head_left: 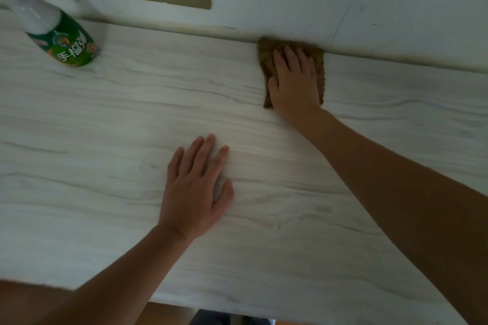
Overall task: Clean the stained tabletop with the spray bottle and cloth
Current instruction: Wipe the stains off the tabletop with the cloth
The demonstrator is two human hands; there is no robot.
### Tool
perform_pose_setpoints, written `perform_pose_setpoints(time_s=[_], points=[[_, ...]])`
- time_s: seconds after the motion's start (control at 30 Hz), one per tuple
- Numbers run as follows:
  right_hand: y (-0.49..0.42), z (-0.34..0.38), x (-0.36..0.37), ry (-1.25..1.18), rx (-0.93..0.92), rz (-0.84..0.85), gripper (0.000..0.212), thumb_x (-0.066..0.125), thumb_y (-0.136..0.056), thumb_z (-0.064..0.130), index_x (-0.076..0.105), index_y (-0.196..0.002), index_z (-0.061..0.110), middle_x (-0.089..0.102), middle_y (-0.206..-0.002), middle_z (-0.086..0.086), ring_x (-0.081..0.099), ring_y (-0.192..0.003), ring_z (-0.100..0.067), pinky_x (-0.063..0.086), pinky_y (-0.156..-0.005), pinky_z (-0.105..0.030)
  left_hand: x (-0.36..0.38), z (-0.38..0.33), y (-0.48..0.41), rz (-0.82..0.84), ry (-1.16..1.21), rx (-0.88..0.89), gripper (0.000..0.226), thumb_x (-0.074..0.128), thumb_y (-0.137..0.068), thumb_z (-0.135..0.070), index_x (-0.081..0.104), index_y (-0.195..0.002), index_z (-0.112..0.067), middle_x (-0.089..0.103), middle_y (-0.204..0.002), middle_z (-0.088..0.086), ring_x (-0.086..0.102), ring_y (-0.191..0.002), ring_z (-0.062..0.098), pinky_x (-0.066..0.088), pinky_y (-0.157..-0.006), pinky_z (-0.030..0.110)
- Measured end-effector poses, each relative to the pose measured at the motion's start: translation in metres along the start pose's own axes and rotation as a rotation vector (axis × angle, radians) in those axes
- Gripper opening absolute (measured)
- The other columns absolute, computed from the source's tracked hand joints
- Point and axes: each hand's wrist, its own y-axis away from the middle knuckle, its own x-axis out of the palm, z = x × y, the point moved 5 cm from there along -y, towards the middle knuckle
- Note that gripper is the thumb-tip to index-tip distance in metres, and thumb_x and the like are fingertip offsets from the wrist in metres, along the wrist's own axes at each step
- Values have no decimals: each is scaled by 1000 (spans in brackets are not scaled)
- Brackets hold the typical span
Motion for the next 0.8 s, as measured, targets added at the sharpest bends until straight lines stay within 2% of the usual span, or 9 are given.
perform_pose_setpoints(time_s=[0.13,0.23,0.3,0.53,0.63,0.7,0.8], points=[[36,50,12,-31,-301,35,62,34,-93,35,46,-149,10,41,-156,-16,33,-145,-39,19,-122,-52,-2,-1,0,-13,7,13,64,43,-96,-48,47,-153,-19,36,-165,11,32,-153,32,27,-122,56],[55,32,9,-38,-391,61,59,34,-97,35,42,-152,14,38,-159,-9,30,-148,-30,18,-124,-46,-2,-1,0,4,-4,7,65,40,-97,-48,45,-154,-19,35,-165,11,30,-154,32,25,-123,55],[52,1,0,-31,-309,45,60,31,-97,35,40,-153,14,38,-159,-8,30,-148,-30,20,-124,-44,-2,-1,-1,-4,2,5,65,40,-96,-48,46,-153,-18,36,-164,11,32,-153,32,25,-123,55],[73,-149,-30,1,184,-70,65,24,-97,39,36,-155,11,32,-161,-13,27,-149,-33,20,-123,-44,-3,-3,-1,-42,17,1,64,41,-94,-47,51,-149,-16,40,-161,13,36,-150,35,25,-122,55],[99,-166,-30,10,337,-64,67,24,-96,39,30,-157,12,27,-164,-13,22,-151,-34,15,-125,-45,-4,-3,-1,-34,28,7,64,40,-94,-47,50,-149,-16,40,-161,13,34,-150,35,24,-122,55],[117,-145,-23,-1,330,-55,66,25,-96,38,30,-157,12,26,-164,-13,20,-152,-33,12,-125,-46,-2,-4,0,-23,29,2,65,39,-94,-48,50,-149,-16,39,-162,13,33,-151,34,23,-123,54],[155,-75,-9,-41,112,-23,64,30,-95,36,36,-154,11,32,-162,-14,25,-150,-35,14,-125,-49,-3,-3,-1,-33,27,-16,65,39,-93,-48,50,-149,-16,40,-161,13,34,-150,35,23,-123,54]])
